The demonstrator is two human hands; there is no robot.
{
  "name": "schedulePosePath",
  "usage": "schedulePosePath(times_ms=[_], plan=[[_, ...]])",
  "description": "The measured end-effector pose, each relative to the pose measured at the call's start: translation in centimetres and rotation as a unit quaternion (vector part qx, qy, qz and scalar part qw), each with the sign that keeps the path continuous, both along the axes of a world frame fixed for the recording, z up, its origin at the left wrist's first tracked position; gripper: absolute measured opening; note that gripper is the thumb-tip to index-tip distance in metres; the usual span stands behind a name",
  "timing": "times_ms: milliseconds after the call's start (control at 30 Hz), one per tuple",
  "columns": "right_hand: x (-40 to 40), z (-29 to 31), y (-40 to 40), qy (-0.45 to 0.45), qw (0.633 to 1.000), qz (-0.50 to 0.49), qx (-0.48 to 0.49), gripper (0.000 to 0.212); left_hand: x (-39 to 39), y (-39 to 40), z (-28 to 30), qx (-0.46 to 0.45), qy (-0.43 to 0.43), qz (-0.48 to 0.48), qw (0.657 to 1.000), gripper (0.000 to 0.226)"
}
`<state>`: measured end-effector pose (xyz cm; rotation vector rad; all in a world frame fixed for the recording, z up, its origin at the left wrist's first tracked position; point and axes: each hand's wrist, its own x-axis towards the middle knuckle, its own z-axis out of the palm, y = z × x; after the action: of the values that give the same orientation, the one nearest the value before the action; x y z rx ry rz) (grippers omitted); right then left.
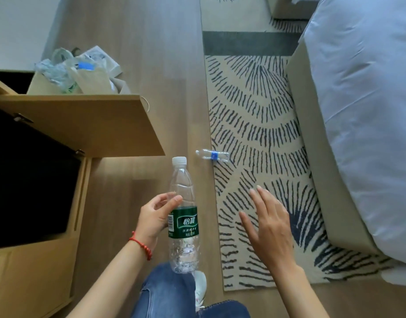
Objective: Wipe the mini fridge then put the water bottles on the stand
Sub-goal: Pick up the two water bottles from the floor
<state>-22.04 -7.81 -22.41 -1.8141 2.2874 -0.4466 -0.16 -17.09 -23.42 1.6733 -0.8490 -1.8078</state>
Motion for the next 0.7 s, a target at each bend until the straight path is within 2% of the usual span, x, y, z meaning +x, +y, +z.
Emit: schedulePosePath(times_ms=[200, 400, 533, 700], plan=[[-2.7, -1.7, -7.7, 0.000, 0.999, 0.024, 0.045, 0.052, -3.8, -6.9, -2.5, 0.026, 0.015, 0.024, 0.999, 0.065], [-5.3, -2.7, -17.1, -0.008, 0.995, 0.075, 0.062, 0.050, -6.4, -14.4, -4.1, 0.062, 0.011, 0.064, 0.996, 0.040], [-7.5, -3.0, -22.7, -0.010, 0.992, 0.112, 0.053, 0.049, -8.0, -18.2, -4.4, 0.074, 0.012, 0.089, 0.993, 0.046], [-10.9, -3.5, -29.5, -0.010, 0.982, 0.175, 0.070, 0.050, -10.8, -21.2, -4.9, 0.090, 0.018, 0.159, 0.983, 0.038]])
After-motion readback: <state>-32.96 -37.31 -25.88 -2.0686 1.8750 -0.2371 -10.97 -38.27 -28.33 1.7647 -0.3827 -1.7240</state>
